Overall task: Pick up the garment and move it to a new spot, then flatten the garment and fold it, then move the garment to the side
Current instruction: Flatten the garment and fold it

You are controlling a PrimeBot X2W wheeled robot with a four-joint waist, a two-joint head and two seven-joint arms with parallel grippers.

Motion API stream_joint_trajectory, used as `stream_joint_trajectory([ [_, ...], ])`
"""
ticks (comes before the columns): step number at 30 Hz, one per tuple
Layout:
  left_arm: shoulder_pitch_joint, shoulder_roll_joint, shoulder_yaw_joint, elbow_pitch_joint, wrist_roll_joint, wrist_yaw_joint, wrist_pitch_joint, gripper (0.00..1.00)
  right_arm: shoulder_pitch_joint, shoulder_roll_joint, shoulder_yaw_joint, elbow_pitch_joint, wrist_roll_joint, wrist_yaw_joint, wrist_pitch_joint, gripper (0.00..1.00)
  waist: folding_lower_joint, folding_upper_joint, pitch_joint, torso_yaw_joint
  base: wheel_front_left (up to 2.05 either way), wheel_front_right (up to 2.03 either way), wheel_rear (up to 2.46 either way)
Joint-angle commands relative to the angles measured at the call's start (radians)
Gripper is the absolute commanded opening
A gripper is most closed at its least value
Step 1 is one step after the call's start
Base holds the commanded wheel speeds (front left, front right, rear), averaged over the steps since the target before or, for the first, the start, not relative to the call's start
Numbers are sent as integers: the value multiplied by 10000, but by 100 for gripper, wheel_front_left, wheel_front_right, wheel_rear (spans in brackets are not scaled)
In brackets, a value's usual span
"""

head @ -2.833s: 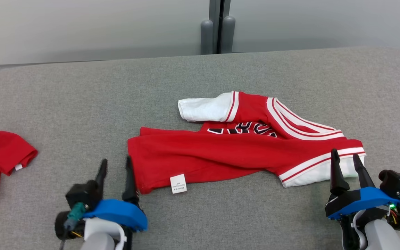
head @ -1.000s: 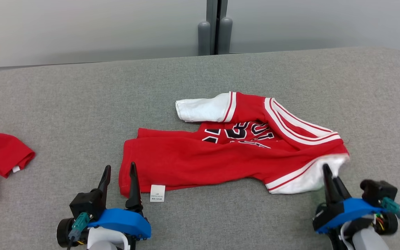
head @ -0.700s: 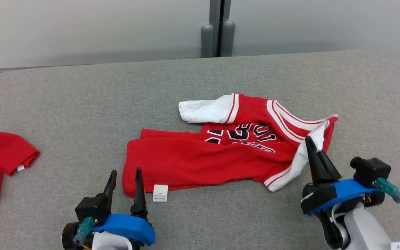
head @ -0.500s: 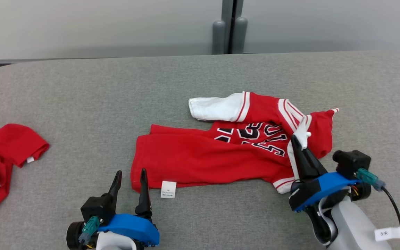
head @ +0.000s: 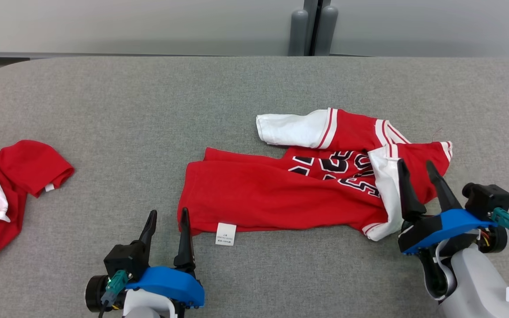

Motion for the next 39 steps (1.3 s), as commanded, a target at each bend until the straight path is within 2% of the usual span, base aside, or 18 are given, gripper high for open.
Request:
stream_joint_trajectory([
  [1,-224,5,-68,-42,59,-7,-3,100,-56,-55,-119,169,-177,4,-51,100,0,-1,92,31,0,0,0],
  [17,-414,3,-271,60,-17,55,-2,100,-770,-152,876,1044,-53,4,-51,100,0,-1,436,415,0,0,0],
  [18,-408,3,-262,69,-10,45,-2,100,-780,-172,909,1064,-39,3,-51,95,0,-1,440,437,0,0,0],
  [20,-376,2,-249,81,5,40,-2,100,-794,-202,1004,1114,-4,3,-51,96,0,-1,437,468,0,0,0],
  [22,-346,3,-249,76,34,40,-2,100,-861,-233,925,963,13,3,-51,100,0,-1,447,479,0,0,0],
  [28,-391,3,-269,-38,83,45,-4,100,-419,-188,164,322,-341,4,-47,100,0,-1,448,410,0,0,0],
  [37,-481,3,-439,10,94,4,-2,100,-375,-107,-119,776,-899,4,-47,99,0,-1,524,324,0,0,0],
  [39,-520,5,-433,25,98,-11,-2,100,-440,-96,-101,832,-992,3,-47,95,0,-1,557,348,0,0,0],
])
